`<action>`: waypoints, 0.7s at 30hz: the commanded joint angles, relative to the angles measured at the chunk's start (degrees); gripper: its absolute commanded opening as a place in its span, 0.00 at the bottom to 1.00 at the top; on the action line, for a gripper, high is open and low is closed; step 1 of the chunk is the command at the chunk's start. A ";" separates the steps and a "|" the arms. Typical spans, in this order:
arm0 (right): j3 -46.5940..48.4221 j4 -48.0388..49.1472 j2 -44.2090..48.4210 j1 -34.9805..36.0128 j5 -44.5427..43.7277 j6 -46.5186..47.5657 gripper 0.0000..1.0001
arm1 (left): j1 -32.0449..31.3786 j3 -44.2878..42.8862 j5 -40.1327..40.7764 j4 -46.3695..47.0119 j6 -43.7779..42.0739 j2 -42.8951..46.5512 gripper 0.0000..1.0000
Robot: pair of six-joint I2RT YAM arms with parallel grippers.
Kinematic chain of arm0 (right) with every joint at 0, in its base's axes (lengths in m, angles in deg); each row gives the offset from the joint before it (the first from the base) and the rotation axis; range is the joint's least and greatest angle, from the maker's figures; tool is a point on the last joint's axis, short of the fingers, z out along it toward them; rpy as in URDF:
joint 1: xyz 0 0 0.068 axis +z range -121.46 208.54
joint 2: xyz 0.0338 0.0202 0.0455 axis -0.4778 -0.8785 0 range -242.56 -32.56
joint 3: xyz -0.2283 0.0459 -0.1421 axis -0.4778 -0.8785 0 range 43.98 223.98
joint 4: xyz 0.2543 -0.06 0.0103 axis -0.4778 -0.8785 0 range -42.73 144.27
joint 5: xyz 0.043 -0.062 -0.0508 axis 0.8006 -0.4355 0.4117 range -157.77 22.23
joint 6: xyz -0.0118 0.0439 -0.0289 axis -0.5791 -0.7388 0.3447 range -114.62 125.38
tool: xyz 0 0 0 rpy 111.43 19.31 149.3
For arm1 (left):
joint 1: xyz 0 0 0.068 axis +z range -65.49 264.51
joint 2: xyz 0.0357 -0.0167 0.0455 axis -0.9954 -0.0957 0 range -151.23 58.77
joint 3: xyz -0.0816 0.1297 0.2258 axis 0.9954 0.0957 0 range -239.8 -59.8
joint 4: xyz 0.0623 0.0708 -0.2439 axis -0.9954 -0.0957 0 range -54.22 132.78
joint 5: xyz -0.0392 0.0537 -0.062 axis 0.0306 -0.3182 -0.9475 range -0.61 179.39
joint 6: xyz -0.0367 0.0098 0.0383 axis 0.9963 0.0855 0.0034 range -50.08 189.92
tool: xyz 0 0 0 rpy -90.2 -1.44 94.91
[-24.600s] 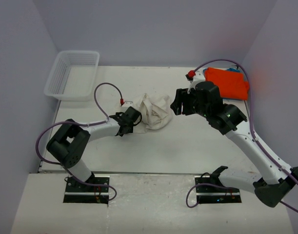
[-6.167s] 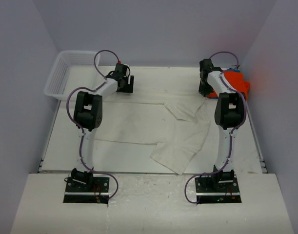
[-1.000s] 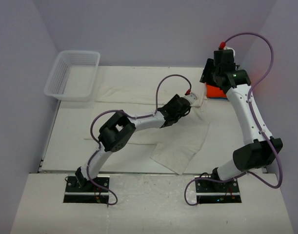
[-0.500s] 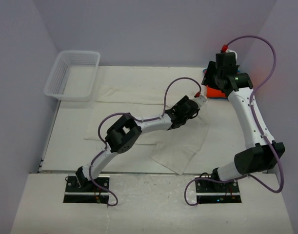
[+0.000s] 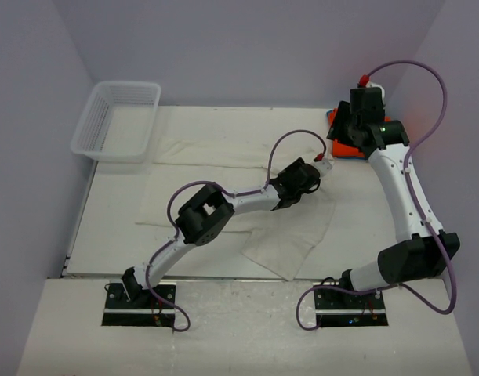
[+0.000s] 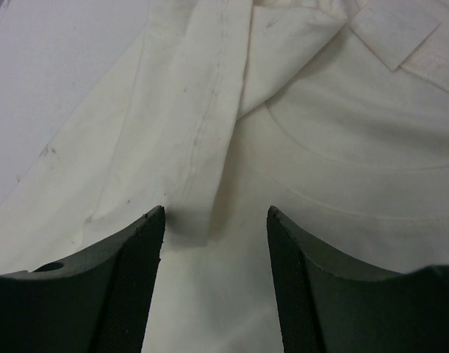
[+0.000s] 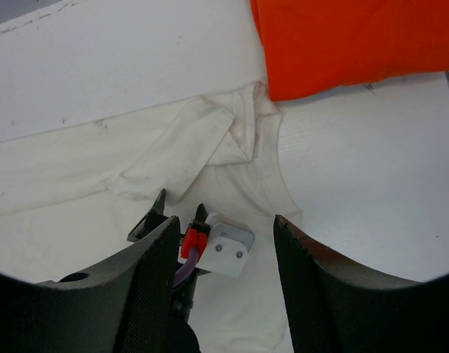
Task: Fold and stack the t-shirts
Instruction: Fold the flattened tshirt in 1/3 of the way
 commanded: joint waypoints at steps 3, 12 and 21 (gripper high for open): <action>-0.40 1.34 1.02 -0.16 -0.33 0.97 0.56 | 0.14 -1.21 3.22 2.17 -1.53 0.45 0.57; -1.54 1.60 1.28 -0.16 0.03 1.05 0.56 | 0.05 4.50 7.27 6.47 -3.11 5.10 0.16; -2.68 2.03 -0.21 -0.16 0.20 0.88 0.56 | 0.23 11.44 8.94 6.30 -3.72 17.13 0.00</action>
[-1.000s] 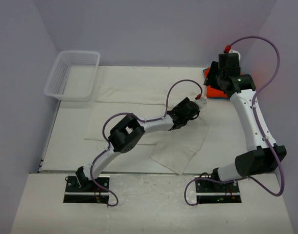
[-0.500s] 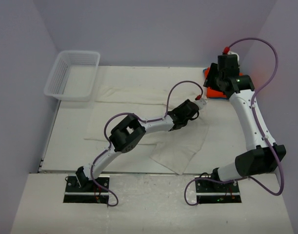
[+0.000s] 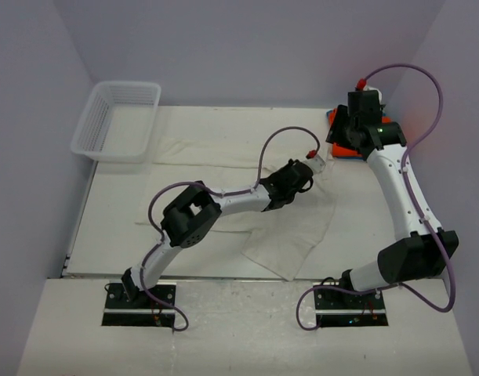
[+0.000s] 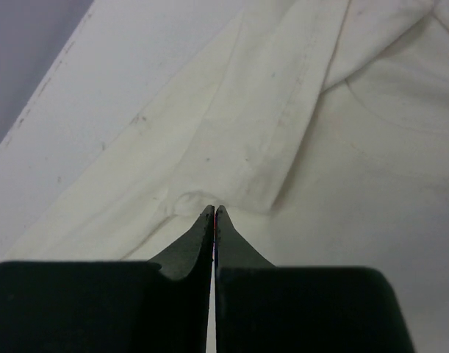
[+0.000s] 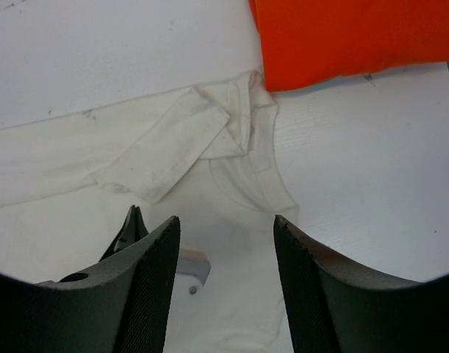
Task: Fold and stack the t-shirts
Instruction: Fold the flattened tshirt in 1/3 of the way
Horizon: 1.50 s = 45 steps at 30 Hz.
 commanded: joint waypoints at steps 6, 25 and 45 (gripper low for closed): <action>-1.29 1.80 -1.90 -0.16 0.71 0.49 0.55 | 0.32 2.17 1.83 2.50 -1.89 12.55 0.00; 4.15 -1.36 -3.31 -2.36 -6.58 -0.65 0.55 | 1.11 -8.37 -5.03 -6.38 3.12 2.37 0.49; 6.53 -3.21 0.29 -12.12 -7.91 -2.33 0.55 | 0.93 -9.78 -3.88 -8.58 4.26 -4.14 0.46</action>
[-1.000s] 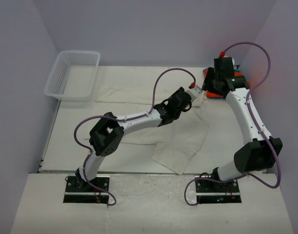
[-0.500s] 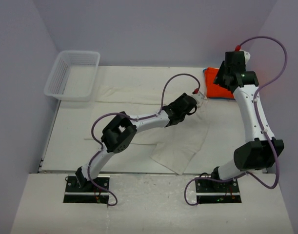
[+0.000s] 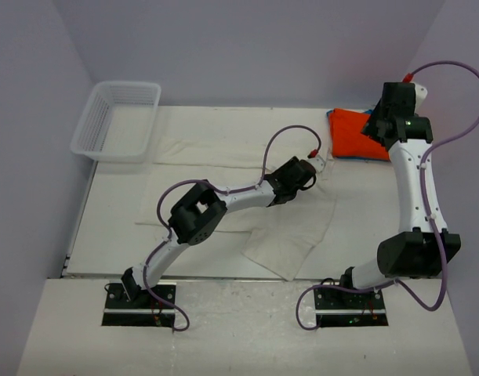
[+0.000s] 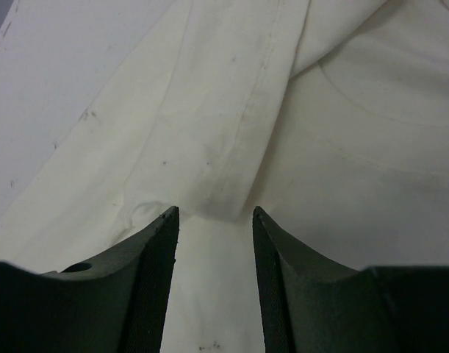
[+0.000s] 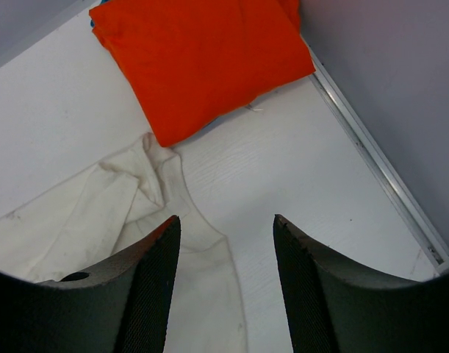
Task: Fold and stack the t-shirts
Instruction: Fold the flattened tshirt in 1/3 of the way
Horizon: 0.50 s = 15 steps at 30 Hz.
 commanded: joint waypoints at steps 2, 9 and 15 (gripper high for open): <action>0.72 -0.17 2.32 0.08 -0.67 -0.77 0.55 | -0.16 -2.53 0.42 0.36 0.70 -0.60 0.46; -0.07 0.53 2.85 0.08 -0.32 -0.33 0.55 | -0.07 -3.67 -0.45 0.27 0.87 -3.14 0.46; -0.78 1.14 2.85 0.08 0.55 0.19 0.55 | 0.02 -2.88 1.12 1.58 -0.18 -3.77 0.44</action>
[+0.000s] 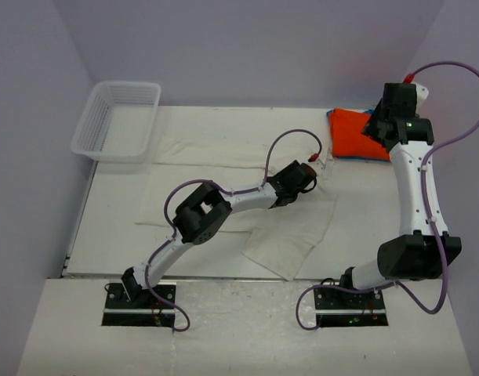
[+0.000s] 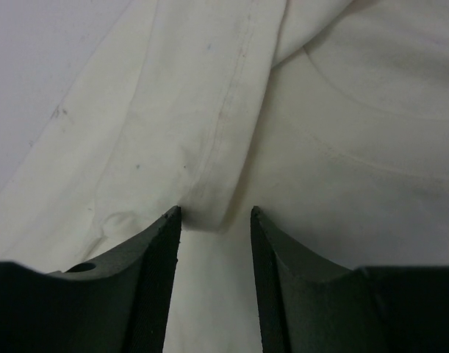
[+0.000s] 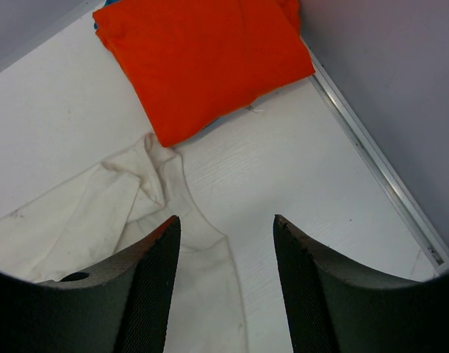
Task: Fold and stack the t-shirts
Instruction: Fold the flattened tshirt in 1/3 of the way
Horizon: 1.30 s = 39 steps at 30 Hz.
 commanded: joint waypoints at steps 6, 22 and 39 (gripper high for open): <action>-1.22 1.50 1.45 0.08 1.46 0.39 0.55 | 0.28 -0.71 2.47 3.22 -0.73 -0.31 0.36; -1.31 1.85 1.98 0.08 2.60 1.01 0.55 | 1.25 -0.71 4.66 5.85 -3.28 -1.28 0.22; -2.54 2.20 1.28 0.17 2.86 1.36 0.55 | 1.25 8.15 6.43 3.57 -1.88 10.49 0.00</action>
